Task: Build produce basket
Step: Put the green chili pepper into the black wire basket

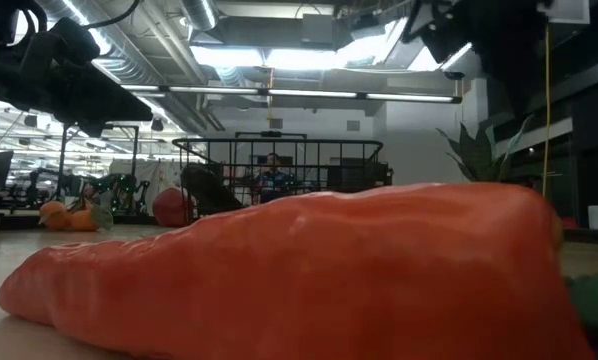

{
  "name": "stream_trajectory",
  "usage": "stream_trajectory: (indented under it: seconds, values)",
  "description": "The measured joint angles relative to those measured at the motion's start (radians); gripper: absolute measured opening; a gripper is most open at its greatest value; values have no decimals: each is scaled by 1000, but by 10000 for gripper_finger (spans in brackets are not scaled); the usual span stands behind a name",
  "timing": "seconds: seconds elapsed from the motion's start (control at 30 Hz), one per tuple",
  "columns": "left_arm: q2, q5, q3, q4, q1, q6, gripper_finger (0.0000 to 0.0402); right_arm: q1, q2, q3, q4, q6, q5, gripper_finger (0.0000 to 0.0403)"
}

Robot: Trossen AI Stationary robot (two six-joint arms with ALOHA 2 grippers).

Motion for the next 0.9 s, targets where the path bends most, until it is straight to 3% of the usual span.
stream_trajectory:
  seconds: [0.4, 0.67, 0.9]
  values:
    - [0, 0, 0, 0, 0, 0, 64, 159, 0, -153, 233, 55, -26, 273]
    - [0, 0, 0, 0, 0, 0, 64, 291, 0, -248, 443, -22, -216, 273]
    - [0, 0, 0, 0, 0, 0, 64, 417, 0, -364, 549, -14, -224, 274]
